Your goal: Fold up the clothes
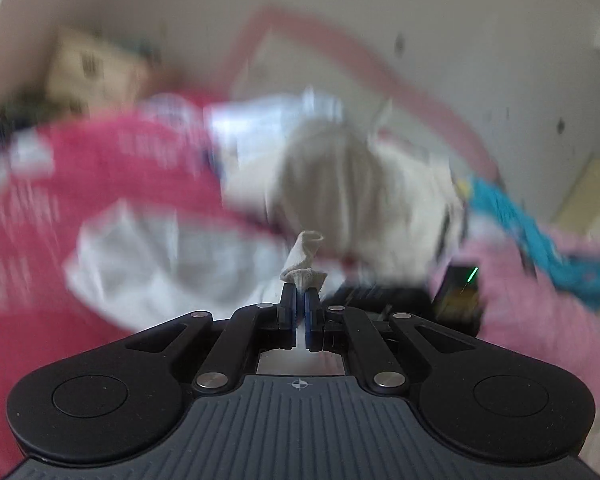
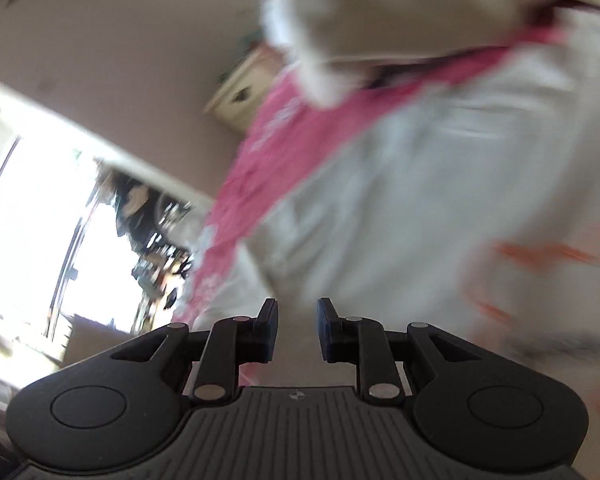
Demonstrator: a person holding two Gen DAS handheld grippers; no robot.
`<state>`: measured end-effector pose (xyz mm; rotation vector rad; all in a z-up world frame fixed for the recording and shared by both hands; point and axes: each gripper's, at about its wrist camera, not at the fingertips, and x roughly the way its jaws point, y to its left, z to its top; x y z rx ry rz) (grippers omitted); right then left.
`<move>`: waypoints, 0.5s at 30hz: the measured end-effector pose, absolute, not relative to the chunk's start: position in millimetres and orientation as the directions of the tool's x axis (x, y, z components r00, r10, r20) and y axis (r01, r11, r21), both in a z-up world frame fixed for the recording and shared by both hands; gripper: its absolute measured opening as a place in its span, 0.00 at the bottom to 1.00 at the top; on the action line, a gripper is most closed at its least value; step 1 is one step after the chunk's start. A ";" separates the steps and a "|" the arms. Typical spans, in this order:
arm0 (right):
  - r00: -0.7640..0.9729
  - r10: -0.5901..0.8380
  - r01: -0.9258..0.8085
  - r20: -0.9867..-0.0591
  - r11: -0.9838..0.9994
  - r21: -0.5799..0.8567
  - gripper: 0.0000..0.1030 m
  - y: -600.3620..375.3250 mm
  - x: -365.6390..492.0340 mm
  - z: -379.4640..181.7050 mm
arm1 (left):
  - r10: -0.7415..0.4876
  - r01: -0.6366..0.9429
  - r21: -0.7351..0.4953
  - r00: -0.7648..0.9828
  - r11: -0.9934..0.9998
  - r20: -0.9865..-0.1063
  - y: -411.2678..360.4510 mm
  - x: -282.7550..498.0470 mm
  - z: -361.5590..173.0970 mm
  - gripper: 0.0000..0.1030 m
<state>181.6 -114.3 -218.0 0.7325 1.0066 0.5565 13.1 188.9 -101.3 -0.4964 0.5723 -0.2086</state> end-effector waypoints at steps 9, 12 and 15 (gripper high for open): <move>0.338 0.709 -0.079 -0.619 0.677 0.732 0.33 -142.9 137.1 -226.6 | -0.293 -0.062 -0.437 0.656 0.897 -0.695 187.7 -9.3 -164.1 0.23; 0.303 0.737 -0.136 -0.604 0.661 0.738 0.40 -123.7 135.6 -221.2 | -0.320 -0.093 -0.496 0.660 0.863 -0.680 193.4 -17.7 -158.5 0.26; 0.248 0.738 -0.179 -0.628 0.672 0.719 0.42 -96.6 136.6 -219.7 | -0.355 -0.165 -0.584 0.654 0.795 -0.668 198.0 -13.2 -164.2 0.33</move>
